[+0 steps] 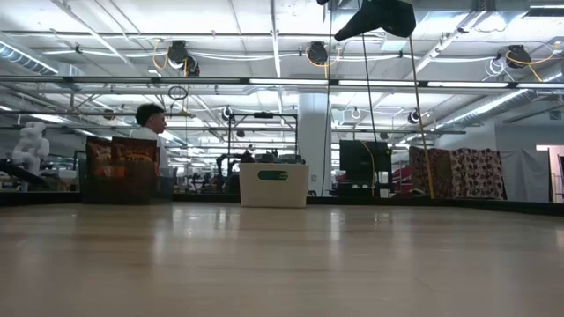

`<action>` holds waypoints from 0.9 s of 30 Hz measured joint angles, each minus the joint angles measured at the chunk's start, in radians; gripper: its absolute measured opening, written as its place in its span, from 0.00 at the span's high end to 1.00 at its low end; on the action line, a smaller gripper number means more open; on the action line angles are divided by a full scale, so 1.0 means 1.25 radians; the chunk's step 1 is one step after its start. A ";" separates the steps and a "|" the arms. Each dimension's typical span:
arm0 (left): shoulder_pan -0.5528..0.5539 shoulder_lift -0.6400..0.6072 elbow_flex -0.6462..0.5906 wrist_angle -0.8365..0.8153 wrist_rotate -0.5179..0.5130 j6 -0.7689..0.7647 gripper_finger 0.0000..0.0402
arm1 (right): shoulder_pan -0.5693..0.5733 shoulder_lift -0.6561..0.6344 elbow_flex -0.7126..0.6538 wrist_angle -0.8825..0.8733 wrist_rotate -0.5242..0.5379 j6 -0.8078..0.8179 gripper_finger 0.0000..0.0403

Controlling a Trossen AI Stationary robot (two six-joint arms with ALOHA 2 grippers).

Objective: Sort spices by type
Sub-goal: Put the yellow seasoning bottle into the bottom white bin

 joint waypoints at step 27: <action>0.045 0.011 0.004 0.030 0.064 0.138 1.00 | 0.000 0.000 0.000 0.000 0.001 0.003 0.31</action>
